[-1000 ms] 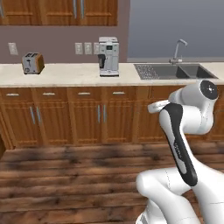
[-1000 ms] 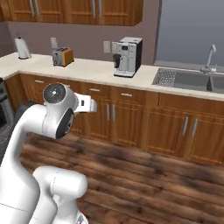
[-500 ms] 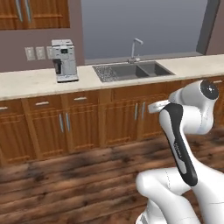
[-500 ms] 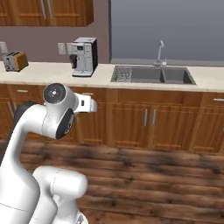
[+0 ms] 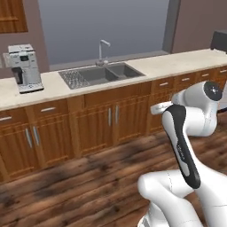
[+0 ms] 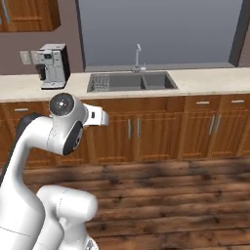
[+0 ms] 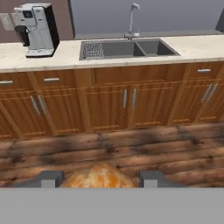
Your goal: Retrieve the tangerine and orange from the fridge and place them into the bowl on the dining table.
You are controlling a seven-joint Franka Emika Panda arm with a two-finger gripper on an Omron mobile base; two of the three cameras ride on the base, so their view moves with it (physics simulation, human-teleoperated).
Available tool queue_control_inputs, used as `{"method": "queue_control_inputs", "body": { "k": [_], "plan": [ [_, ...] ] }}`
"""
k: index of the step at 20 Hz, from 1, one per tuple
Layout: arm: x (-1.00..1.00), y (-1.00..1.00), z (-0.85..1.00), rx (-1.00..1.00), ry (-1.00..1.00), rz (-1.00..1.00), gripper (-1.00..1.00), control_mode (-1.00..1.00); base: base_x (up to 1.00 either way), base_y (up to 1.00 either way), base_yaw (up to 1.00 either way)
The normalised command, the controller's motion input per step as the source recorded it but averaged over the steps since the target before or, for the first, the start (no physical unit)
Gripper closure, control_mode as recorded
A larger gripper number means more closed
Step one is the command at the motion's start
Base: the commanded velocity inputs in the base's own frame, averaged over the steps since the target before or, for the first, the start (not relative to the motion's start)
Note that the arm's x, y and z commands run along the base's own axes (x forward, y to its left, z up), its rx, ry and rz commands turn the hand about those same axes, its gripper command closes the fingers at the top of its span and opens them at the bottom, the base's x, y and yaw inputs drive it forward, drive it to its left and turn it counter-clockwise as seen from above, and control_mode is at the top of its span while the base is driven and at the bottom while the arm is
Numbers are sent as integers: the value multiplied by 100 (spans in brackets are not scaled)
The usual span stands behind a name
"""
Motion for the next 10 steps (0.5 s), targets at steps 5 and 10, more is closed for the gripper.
{"method": "queue_control_inputs", "body": {
  "k": [5,10],
  "plan": [
    [0,0,0,0,0,0,100,100,-65,-12,-56],
    [0,0,0,0,0,0,100,100,-45,-29,-58]
  ]
}}
